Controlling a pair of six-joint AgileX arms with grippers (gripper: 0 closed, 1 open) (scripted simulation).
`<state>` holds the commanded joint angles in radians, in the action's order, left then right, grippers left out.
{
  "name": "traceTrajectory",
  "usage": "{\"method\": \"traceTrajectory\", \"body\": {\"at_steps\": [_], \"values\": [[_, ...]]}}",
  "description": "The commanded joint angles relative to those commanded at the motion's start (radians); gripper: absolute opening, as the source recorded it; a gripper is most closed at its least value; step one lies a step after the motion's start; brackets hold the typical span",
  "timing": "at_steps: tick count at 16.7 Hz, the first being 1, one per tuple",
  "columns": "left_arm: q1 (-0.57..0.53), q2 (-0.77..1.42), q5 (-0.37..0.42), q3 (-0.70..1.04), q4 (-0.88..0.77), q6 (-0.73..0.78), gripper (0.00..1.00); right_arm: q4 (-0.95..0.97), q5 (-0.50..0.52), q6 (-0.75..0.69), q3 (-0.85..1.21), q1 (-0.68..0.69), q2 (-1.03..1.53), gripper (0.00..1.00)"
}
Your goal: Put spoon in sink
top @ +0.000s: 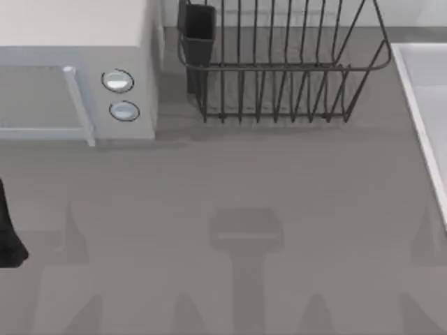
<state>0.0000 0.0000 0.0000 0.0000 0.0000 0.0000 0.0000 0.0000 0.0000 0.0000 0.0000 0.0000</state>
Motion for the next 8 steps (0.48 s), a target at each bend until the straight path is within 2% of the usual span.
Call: {"method": "traceTrajectory", "body": {"at_steps": [4, 8], "values": [[0.000, 0.000, 0.000, 0.000, 0.000, 0.000, 1.00, -0.033, 0.002, 0.005, 0.030, -0.018, 0.034, 1.00], [0.000, 0.000, 0.000, 0.000, 0.000, 0.000, 1.00, -0.200, 0.002, 0.027, 0.175, -0.097, 0.228, 1.00]]}}
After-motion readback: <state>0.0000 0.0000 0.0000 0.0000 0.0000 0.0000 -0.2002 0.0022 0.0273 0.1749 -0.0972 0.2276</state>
